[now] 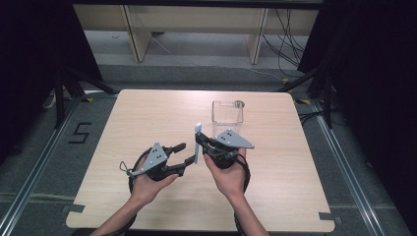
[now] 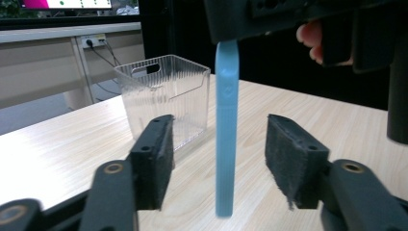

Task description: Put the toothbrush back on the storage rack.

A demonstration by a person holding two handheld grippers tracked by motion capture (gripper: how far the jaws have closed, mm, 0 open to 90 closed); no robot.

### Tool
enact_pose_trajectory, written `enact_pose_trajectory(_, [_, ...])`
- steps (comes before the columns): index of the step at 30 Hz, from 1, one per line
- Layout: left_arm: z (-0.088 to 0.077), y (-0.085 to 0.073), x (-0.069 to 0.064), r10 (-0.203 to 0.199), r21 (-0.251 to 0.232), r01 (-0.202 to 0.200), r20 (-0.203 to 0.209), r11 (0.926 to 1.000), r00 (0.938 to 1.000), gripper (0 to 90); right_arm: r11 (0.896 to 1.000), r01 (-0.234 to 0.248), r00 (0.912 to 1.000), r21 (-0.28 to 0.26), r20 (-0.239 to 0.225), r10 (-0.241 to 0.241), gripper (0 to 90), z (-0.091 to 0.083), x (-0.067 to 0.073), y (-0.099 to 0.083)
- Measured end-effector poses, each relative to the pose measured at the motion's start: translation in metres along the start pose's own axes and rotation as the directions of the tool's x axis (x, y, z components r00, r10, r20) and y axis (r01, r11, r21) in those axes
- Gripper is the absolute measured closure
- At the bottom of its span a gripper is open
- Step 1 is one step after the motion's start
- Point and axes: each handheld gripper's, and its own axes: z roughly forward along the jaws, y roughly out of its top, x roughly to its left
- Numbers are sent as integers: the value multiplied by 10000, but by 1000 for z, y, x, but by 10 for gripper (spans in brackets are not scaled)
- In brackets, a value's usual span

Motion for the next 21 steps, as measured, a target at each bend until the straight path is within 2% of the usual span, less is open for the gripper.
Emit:
enact_pose_trajectory(1, [0,-1,1,39,-60,-39,-18,10000,10000,396,10000,-80,10000,17,-31,80,862,0,0,0])
enact_pose_trajectory(4, [-8,-4,7,108,282,-98,-347,9996,9993,360,10000,25,10000,-54,70,-25,862,-2,-4,2])
enact_pose_trajectory(10, [-16,-10,18,84,578,-47,-643,9983,9979,346,9999,100,9996,-74,266,-98,862,-6,-11,4])
enact_pose_trajectory(18, [-22,-12,28,-91,677,157,-969,9976,9952,343,10000,90,9989,15,460,-90,862,-8,-19,5])
enact_pose_trajectory(21, [-25,-12,30,-133,666,203,-1035,9976,9945,341,9997,190,9984,-125,532,-183,862,-10,-23,6])
